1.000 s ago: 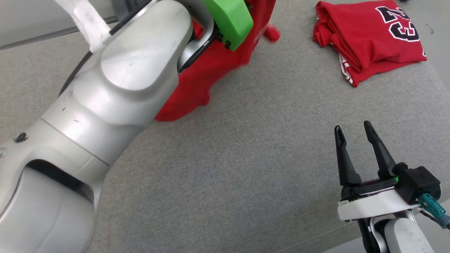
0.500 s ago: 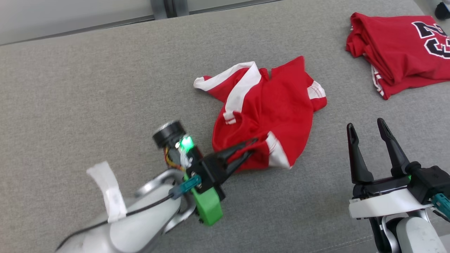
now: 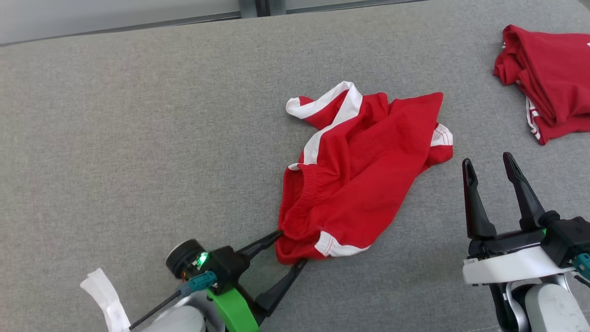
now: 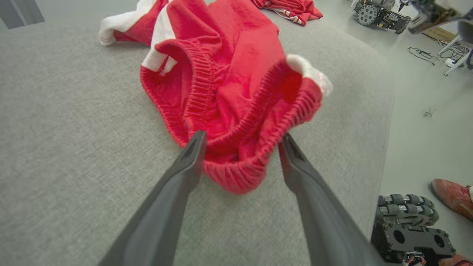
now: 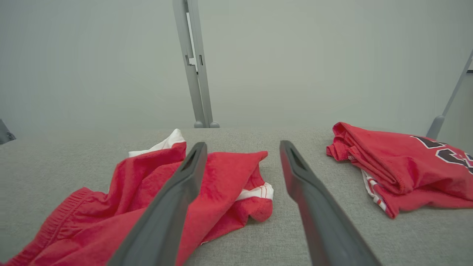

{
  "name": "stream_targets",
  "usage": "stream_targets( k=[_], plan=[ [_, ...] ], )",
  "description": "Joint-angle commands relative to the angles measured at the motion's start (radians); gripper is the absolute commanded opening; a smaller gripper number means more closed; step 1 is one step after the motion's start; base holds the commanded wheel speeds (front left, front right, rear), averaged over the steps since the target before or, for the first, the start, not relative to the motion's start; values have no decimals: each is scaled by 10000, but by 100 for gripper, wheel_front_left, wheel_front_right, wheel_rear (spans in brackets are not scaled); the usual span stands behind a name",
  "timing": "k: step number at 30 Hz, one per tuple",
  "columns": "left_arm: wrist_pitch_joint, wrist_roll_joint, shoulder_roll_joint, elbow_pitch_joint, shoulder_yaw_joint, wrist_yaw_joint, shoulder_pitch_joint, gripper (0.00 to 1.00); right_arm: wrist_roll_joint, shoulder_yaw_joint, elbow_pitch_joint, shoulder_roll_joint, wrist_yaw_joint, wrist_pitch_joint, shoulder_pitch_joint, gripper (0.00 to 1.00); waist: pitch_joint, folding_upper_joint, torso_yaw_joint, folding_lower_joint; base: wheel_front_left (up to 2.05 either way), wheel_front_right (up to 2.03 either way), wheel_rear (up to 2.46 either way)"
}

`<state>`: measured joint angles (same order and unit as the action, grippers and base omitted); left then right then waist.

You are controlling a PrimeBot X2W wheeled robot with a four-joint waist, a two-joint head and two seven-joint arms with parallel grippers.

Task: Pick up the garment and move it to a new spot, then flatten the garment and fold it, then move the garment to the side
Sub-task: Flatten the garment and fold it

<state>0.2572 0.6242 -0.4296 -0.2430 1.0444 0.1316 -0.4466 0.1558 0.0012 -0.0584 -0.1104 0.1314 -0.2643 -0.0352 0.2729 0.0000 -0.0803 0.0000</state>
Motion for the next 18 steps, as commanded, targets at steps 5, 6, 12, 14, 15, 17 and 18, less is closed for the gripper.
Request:
stream_targets(
  k=[5,6,12,14,15,17,18],
  plan=[
    [-744,1311,-455,937,-344,-86,690,100,31,-41,-50,-12,-16,3,112,100,-14,0,23,0,0,0,0],
    [-876,1619,-496,1269,-444,-87,798,100,36,-64,-60,-22,-16,3,131,100,6,0,29,0,0,0,0],
    [-1896,2616,-772,2867,-553,-174,875,100,64,-146,-71,-82,-16,4,156,100,134,0,40,0,0,0,0],
    [-2210,2928,-700,3226,-554,-188,778,100,62,-140,-75,-80,-16,4,92,100,179,0,27,0,0,0,0],
    [-2372,2956,-718,3331,-517,-198,714,100,65,-118,-69,-81,-16,3,55,100,197,0,5,0,0,0,0],
    [-2834,2944,-847,3512,-376,-299,576,100,62,-51,-37,-84,-16,3,-40,100,227,0,-79,0,0,0,0],
    [-3081,2872,-916,3612,-286,-405,537,100,43,-49,-44,-74,-16,4,-87,100,248,0,-131,0,0,0,0]
  ],
)
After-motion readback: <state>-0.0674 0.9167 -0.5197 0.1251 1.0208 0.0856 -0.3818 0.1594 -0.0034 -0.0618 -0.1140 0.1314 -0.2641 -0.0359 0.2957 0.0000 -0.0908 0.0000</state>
